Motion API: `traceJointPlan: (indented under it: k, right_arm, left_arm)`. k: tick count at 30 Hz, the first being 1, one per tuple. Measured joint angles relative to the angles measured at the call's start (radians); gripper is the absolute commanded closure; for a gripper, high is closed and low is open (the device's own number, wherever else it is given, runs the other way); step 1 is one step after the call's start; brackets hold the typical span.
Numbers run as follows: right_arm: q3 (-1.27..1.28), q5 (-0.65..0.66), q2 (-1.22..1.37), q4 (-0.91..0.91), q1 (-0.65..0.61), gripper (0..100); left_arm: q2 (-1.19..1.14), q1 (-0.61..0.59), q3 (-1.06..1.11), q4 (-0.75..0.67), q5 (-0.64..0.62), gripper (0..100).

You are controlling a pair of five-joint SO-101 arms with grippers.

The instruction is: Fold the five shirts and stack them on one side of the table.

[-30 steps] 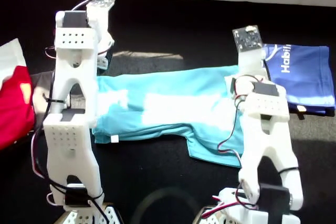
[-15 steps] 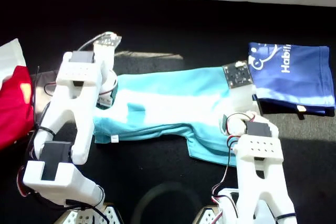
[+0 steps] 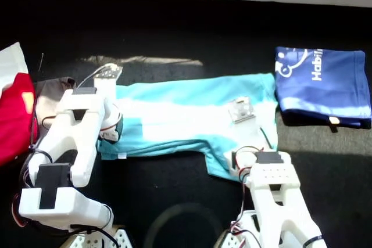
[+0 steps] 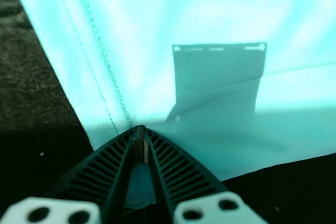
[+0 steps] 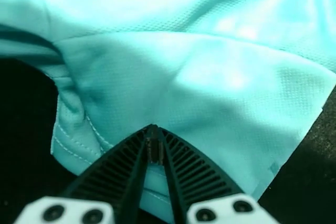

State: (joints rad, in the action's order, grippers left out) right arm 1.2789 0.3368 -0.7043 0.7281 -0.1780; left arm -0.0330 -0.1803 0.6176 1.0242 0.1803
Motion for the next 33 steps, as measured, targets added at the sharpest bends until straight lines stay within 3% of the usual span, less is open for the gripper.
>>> traceJointPlan:
  k: [4,9,15,19,24,33]
  right_arm:
    - [-0.002,0.000,0.000,0.026,-0.015,99.1]
    - [-0.115,0.000,0.000,0.196,-0.015,98.4]
    - [-0.313,0.000,0.000,0.434,-0.021,84.8]
    - [-0.331,0.000,0.000,0.491,-0.078,84.7]
    - [-0.255,0.000,0.000,0.428,-0.216,84.7]
    - [-0.068,0.000,0.000,0.203,-0.204,84.8]
  left_arm:
    - [0.000,-0.006,0.014,-0.021,0.020,99]
    - [0.015,-0.006,0.063,-0.106,0.020,99]
    - [0.020,-0.006,0.083,-0.137,0.020,99]
    - [0.020,-0.006,0.083,-0.137,0.020,99]
    - [0.020,-0.006,0.083,-0.137,0.020,99]
    - [0.020,-0.006,0.083,-0.137,0.020,99]
